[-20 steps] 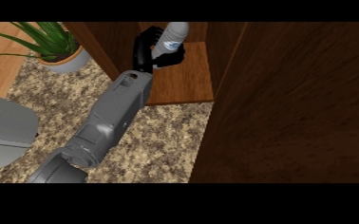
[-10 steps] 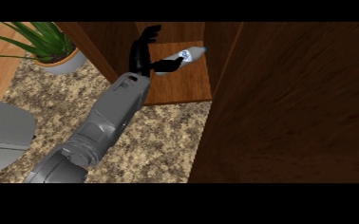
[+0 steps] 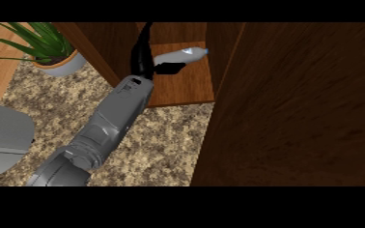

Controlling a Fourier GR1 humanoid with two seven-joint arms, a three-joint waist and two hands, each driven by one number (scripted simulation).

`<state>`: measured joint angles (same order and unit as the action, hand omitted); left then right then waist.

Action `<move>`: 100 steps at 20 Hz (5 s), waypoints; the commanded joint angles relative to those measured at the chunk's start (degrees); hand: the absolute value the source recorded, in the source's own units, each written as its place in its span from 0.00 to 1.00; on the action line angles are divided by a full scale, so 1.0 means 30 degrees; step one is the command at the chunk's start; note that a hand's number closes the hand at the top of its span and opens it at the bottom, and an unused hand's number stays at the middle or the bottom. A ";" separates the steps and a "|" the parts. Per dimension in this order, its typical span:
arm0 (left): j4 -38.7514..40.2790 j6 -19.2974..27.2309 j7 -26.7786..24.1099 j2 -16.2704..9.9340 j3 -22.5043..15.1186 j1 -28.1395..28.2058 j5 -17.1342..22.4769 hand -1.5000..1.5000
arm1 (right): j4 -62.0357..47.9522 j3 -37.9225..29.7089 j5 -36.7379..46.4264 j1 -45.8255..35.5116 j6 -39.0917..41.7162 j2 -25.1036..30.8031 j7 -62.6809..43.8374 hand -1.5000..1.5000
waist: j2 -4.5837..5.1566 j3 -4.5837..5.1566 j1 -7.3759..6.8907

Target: Pick up the bottled water, place it into the cabinet and close the cabinet

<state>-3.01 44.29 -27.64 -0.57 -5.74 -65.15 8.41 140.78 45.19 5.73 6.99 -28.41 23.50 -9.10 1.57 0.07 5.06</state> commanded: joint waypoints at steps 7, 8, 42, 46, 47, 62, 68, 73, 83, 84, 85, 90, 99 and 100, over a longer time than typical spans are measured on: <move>-0.2229 -0.3640 -0.2901 0.0022 0.1252 0.0647 0.1069 0.00 | 0.0969 0.0135 -0.0159 0.0055 0.0132 0.0153 -0.0292 0.00 | -0.0018 0.0032 -0.0297; -0.2462 -0.4542 -0.3220 0.0114 0.1319 0.0718 0.1155 1.00 | 0.0718 0.0694 0.0074 0.0667 0.0021 0.0279 -0.0153 0.00 | -0.0132 0.0022 -0.0349; -1.5169 -1.5661 -0.1455 -0.0544 -0.2375 1.0969 0.7021 1.00 | 0.1836 0.0046 0.0723 0.0843 -0.1185 0.2687 -0.1134 1.00 | -0.1102 -0.0014 -0.2770; -1.8270 -1.6342 -0.1059 -0.1511 -0.2922 1.3582 0.7354 1.00 | 0.1834 0.0959 0.0469 0.0154 -0.0167 0.3319 -0.1393 1.00 | -0.1098 -0.0007 -0.3014; -1.8808 -1.6854 -0.1068 -0.1684 -0.3373 1.4739 0.7313 1.00 | 0.2039 0.1143 -0.0337 0.0159 0.0119 0.3277 -0.1309 1.00 | -0.1049 -0.0024 -0.3113; -3.1153 -1.7608 0.0432 -0.7049 -0.2262 2.5120 0.9327 1.00 | 0.0423 0.3724 0.0367 -0.4939 0.1096 -0.0506 -0.5118 1.00 | -0.0833 0.0053 -0.2820; -3.5186 -1.7915 0.0550 -0.8292 -0.0946 2.9180 1.0434 1.00 | -0.1188 0.1445 0.0874 -0.9588 0.0792 -0.3949 -0.9419 1.00 | -0.0709 0.0044 -0.2549; -3.6372 -1.9577 0.0136 -0.8984 0.0118 3.1762 1.1221 1.00 | -0.5139 -0.1079 0.0425 -1.3202 0.0787 -0.7664 -1.0772 1.00 | -0.0590 0.0019 -0.2458; -3.6200 -2.1462 0.0344 -0.9305 0.2444 3.3069 1.2431 1.00 | -1.3159 -0.8152 -0.4365 -1.7763 0.4143 -0.7506 -0.7212 1.00 | -0.0403 -0.0022 -0.2349; -3.6176 -2.2095 0.0544 -0.9605 0.3201 3.3270 1.3323 1.00 | -1.3273 -0.8032 -0.3957 -1.8982 0.3540 -0.7818 -0.8288 1.00 | -0.0497 -0.0013 -0.2191; -3.6228 -2.1719 0.0375 -0.9162 0.3125 3.3264 1.2909 1.00 | -1.4437 -0.8462 -0.4132 -1.8141 0.4054 -0.7821 -0.6238 1.00 | -0.0458 -0.0022 -0.2194; -3.5529 -2.2555 0.0663 -0.8877 0.3619 3.3053 1.2866 1.00 | -1.7703 -0.9963 -0.5096 -1.9280 0.6214 -0.7489 -0.5241 1.00 | -0.0470 -0.0017 -0.2067; -3.6133 -2.2681 0.1855 -0.9273 0.4406 3.2703 1.3727 1.00 | -2.3725 -1.1931 -0.5256 -2.1718 0.6717 -0.7346 -0.2974 1.00 | -0.0343 -0.0013 -0.2401; -3.5821 -2.2852 0.1758 -0.9464 0.4962 3.2453 1.3986 1.00 | -2.3517 -1.1141 -0.5012 -2.0144 0.7015 -0.7384 -0.2119 1.00 | -0.0363 -0.0017 -0.2261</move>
<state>-110.49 -23.96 -22.53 -29.20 8.34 32.96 50.17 81.13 15.46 -10.02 -52.01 -8.37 -0.01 -18.48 -1.81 -0.46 -1.25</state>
